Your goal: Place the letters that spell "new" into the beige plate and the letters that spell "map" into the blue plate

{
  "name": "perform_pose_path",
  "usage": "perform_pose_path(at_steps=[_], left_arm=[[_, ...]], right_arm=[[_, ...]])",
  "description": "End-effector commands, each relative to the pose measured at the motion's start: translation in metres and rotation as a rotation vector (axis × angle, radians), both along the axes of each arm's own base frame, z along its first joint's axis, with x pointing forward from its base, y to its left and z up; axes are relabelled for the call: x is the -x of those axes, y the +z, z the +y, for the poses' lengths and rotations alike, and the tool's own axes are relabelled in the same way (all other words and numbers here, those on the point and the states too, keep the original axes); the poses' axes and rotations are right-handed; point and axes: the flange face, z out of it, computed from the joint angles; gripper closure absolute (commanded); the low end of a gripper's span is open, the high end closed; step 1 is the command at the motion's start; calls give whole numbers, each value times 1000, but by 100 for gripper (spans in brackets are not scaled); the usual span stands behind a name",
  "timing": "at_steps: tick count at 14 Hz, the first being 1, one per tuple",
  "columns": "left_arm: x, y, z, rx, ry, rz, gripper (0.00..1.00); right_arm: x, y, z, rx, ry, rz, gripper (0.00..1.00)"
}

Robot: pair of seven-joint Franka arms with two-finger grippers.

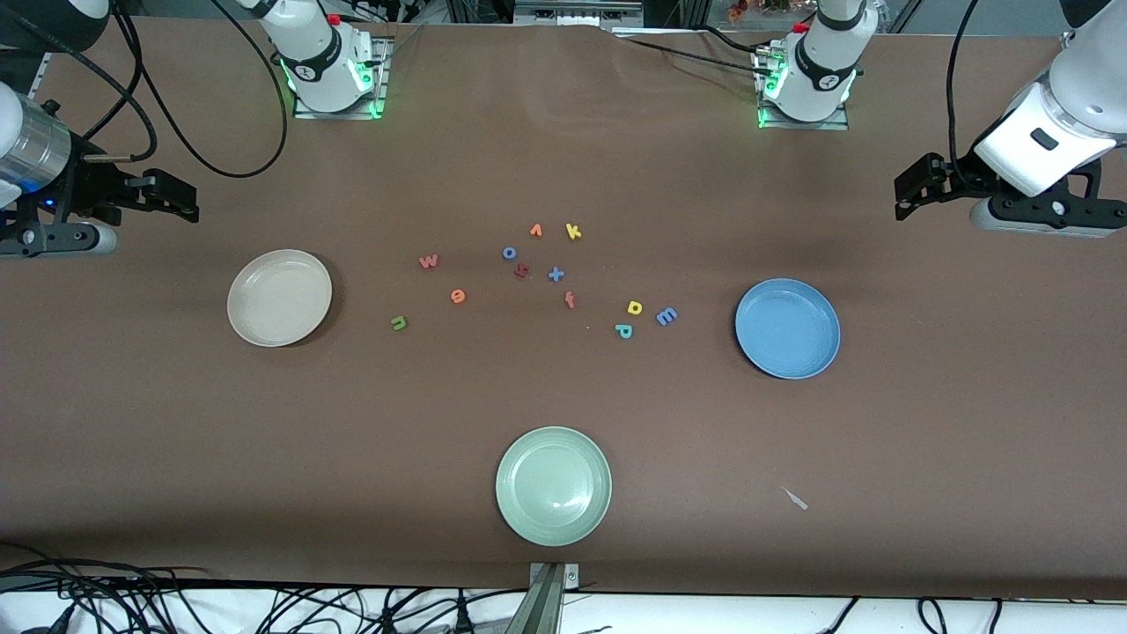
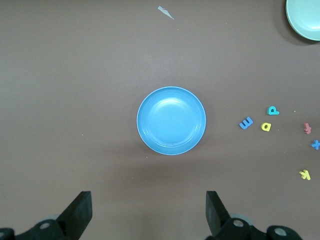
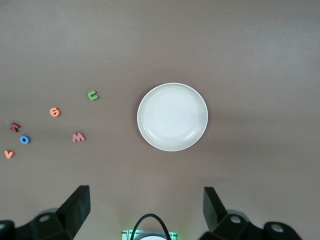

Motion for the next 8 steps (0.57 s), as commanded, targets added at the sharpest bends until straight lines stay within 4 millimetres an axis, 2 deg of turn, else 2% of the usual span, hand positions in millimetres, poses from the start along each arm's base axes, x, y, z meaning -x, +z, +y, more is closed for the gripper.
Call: perform_pose_path(at_steps=[1, 8], left_arm=[[-8, 9, -1, -3, -20, -15, 0], [-10, 4, 5, -12, -14, 7, 0]], right_arm=[[4, 3, 0, -5, -1, -8, 0], [4, 3, 0, -5, -1, -8, 0]])
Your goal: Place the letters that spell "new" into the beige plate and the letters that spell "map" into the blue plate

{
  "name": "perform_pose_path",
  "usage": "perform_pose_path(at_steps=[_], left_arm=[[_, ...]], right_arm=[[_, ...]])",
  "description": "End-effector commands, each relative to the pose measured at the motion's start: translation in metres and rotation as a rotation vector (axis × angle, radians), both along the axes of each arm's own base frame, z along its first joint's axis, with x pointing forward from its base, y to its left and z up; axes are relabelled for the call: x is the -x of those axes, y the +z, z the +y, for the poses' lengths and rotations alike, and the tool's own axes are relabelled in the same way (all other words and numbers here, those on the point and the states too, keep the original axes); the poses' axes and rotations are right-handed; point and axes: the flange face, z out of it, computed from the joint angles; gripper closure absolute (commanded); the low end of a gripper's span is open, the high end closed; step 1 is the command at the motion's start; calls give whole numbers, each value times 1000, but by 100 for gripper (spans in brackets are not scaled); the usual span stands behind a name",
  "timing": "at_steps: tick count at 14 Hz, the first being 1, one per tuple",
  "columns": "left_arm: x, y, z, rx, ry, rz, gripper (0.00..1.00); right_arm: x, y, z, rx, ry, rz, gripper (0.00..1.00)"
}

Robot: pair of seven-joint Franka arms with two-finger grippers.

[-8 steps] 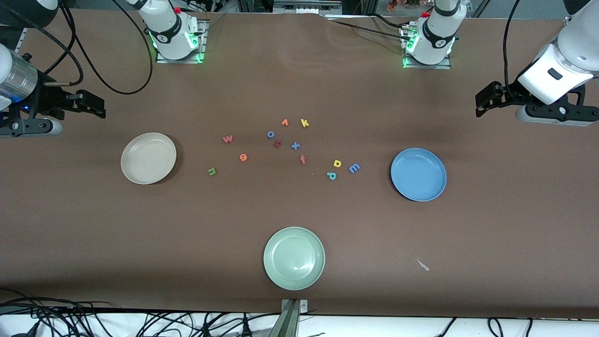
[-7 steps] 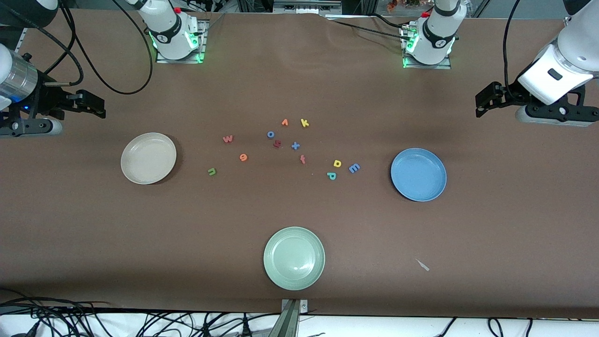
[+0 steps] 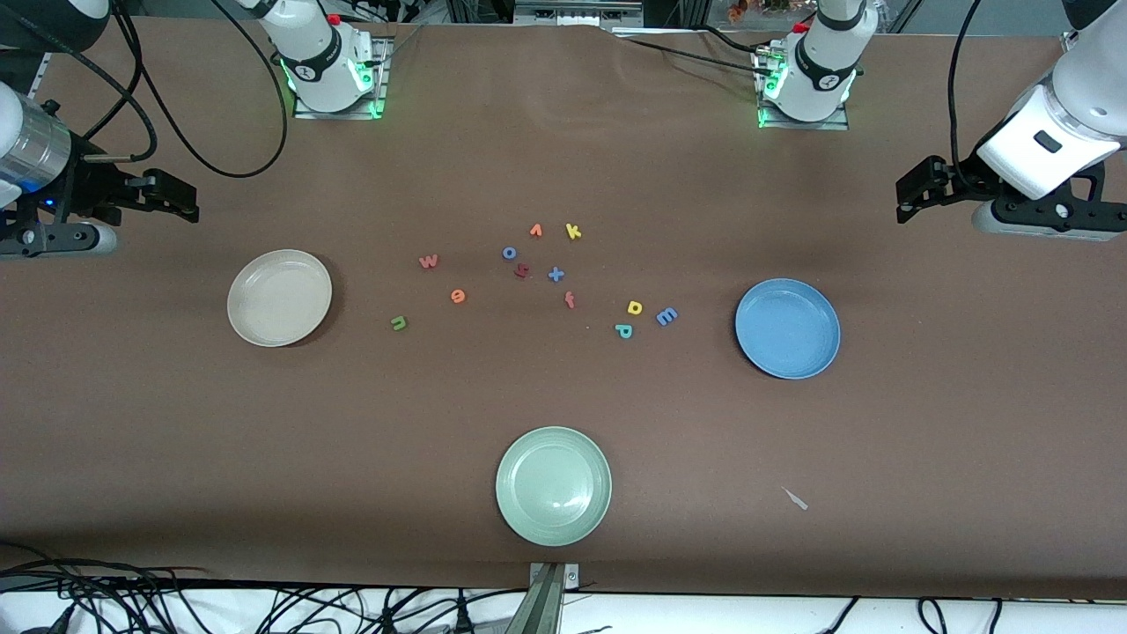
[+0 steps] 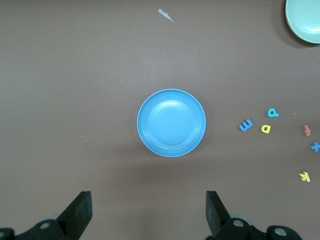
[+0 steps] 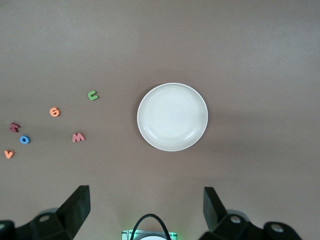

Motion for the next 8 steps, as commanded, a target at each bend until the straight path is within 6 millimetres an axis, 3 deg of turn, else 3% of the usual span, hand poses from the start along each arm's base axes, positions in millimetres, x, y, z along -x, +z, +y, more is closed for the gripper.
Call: perform_pose_path(at_steps=[1, 8], left_arm=[[-4, 4, 3, -11, -18, 10, 0], [-3, 5, -1, -13, -29, 10, 0]], right_arm=[[4, 3, 0, -5, -1, -8, 0], [4, 2, 0, -5, -1, -6, 0]])
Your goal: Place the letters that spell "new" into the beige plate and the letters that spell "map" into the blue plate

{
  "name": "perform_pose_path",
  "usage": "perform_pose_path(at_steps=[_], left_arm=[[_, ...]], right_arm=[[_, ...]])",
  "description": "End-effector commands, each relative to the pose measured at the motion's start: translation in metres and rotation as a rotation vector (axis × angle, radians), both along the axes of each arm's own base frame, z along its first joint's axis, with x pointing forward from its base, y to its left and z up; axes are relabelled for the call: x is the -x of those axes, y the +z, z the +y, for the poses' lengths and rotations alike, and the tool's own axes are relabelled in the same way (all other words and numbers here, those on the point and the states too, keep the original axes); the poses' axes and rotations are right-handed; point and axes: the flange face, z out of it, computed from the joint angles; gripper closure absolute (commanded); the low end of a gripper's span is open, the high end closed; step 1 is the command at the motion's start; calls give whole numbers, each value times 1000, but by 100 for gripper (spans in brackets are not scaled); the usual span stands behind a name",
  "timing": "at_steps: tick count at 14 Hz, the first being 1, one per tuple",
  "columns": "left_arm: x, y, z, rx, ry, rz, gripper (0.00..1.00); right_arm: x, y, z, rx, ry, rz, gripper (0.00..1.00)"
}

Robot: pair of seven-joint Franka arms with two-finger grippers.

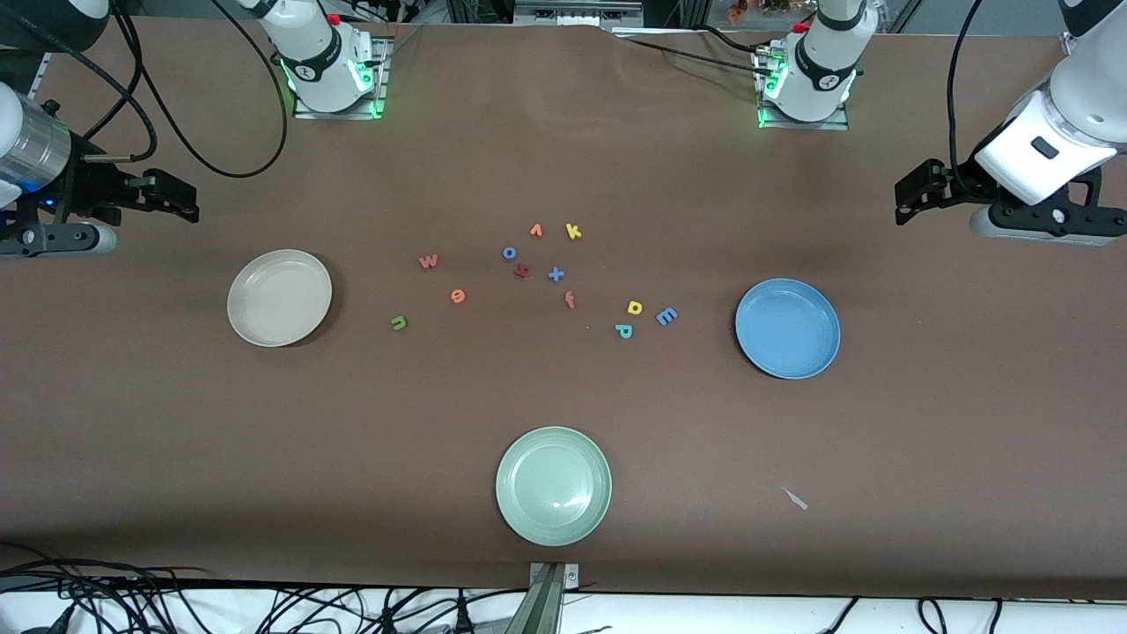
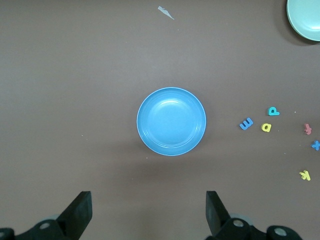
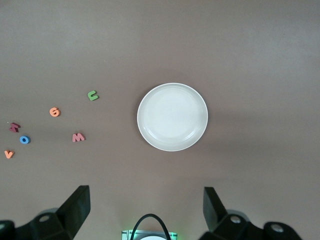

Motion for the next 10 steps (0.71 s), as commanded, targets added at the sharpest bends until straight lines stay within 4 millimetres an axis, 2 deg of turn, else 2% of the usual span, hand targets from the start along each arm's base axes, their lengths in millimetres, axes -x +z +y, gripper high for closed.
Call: perform_pose_path(at_steps=[1, 10], left_arm=[[-2, 7, -1, -13, -28, 3, 0], [-3, 3, -8, -12, -45, 9, 0]], right_arm=[[4, 4, 0, -5, -1, -9, 0], [5, 3, 1, -5, 0, -8, 0]])
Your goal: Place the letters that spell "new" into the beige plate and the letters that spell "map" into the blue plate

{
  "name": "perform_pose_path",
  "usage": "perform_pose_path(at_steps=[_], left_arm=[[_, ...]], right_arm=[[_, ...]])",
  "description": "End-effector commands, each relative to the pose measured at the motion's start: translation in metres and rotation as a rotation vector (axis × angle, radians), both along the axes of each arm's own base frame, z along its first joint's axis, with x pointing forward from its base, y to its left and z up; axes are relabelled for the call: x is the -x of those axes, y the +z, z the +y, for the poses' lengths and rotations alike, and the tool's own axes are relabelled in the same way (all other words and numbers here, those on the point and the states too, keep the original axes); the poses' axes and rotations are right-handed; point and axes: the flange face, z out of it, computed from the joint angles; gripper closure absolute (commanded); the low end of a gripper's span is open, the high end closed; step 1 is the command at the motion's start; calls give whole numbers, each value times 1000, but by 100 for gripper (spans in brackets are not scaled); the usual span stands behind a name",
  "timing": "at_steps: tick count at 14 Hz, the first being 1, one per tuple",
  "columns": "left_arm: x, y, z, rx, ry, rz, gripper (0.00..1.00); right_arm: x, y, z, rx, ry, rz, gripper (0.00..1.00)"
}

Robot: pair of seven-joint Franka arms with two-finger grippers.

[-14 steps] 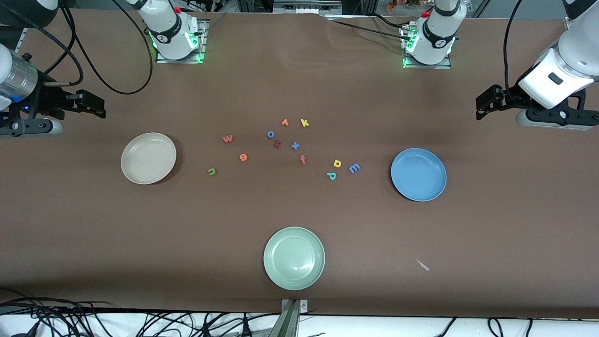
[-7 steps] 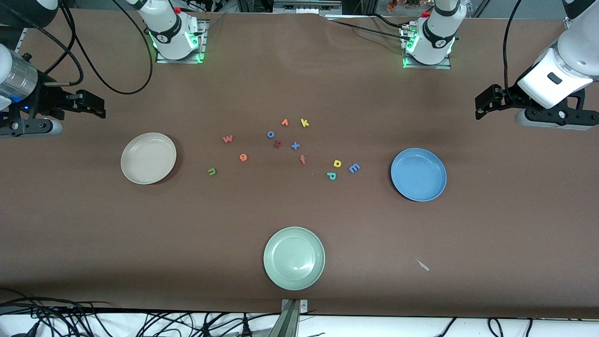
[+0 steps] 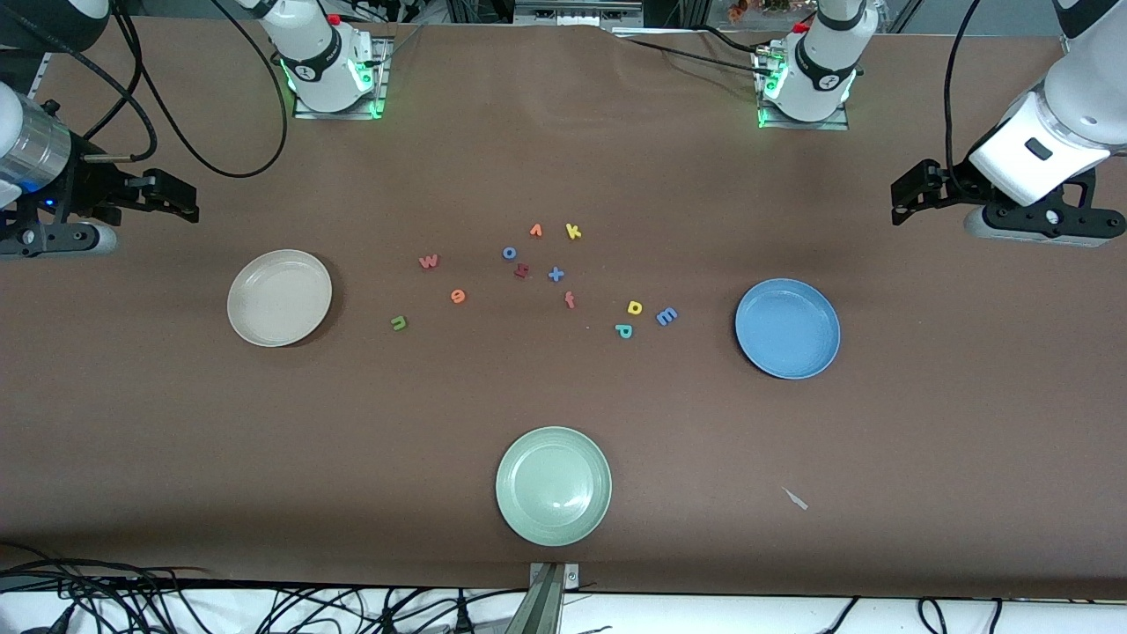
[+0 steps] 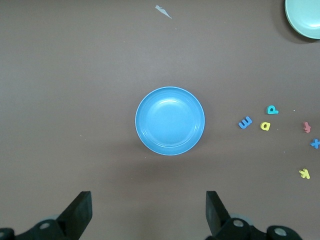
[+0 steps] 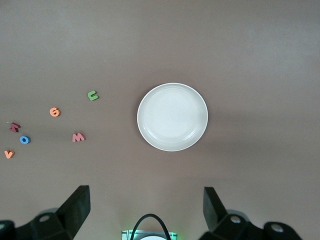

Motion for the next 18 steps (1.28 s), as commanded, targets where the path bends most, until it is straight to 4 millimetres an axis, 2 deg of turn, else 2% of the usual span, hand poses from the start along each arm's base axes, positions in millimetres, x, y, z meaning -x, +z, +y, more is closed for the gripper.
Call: perform_pose_path(at_steps=[1, 18], left_arm=[[-3, 3, -4, -13, -35, 9, 0], [-6, -3, -4, -14, -37, 18, 0]], right_arm=[[5, 4, 1, -5, 0, -8, 0], [5, 4, 2, -5, 2, -8, 0]])
